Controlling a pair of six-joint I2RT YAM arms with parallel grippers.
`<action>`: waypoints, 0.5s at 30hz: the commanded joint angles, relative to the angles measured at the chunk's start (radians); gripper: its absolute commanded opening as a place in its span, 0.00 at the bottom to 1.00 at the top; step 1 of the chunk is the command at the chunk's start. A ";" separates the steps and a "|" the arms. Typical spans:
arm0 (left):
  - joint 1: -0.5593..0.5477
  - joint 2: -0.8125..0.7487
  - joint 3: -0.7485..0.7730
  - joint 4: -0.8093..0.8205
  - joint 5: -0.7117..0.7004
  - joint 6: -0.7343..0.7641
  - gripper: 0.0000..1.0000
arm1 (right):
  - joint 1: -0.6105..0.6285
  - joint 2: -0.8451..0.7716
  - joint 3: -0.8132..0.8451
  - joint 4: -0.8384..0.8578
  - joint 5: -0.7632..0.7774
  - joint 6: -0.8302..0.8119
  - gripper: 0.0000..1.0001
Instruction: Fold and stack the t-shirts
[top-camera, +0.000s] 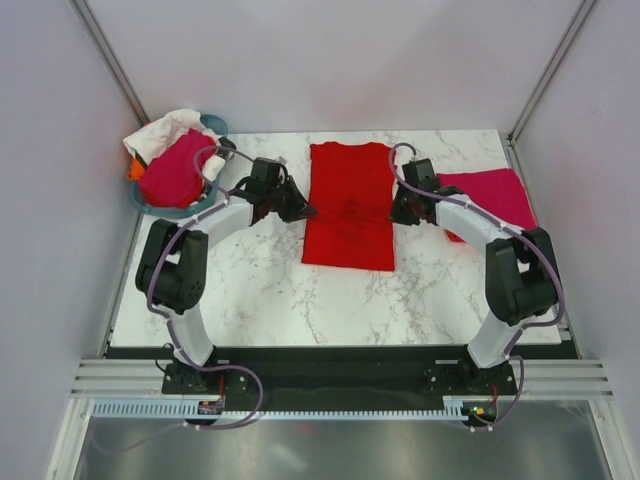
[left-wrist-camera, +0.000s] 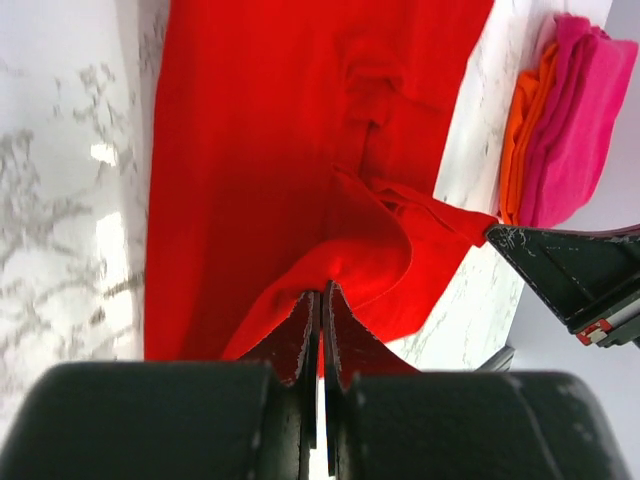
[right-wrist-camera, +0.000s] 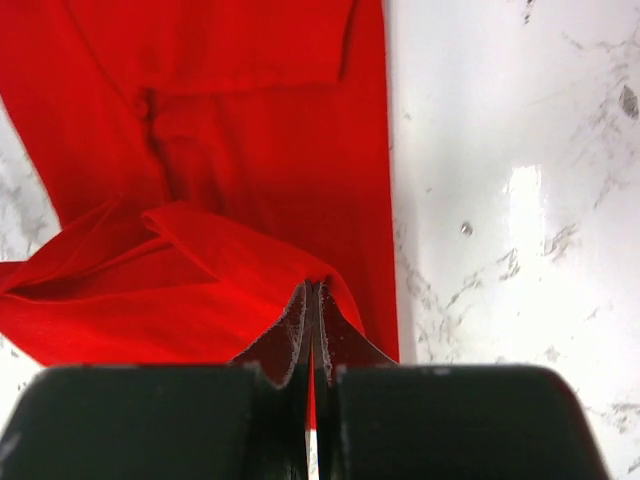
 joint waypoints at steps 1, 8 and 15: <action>0.018 0.073 0.093 0.020 0.048 0.027 0.02 | -0.032 0.062 0.073 0.019 0.027 0.000 0.00; 0.041 0.147 0.166 0.011 0.045 0.028 0.02 | -0.090 0.136 0.148 0.022 0.004 -0.007 0.00; 0.063 0.193 0.209 0.005 0.053 0.025 0.02 | -0.112 0.214 0.220 0.024 -0.048 -0.005 0.00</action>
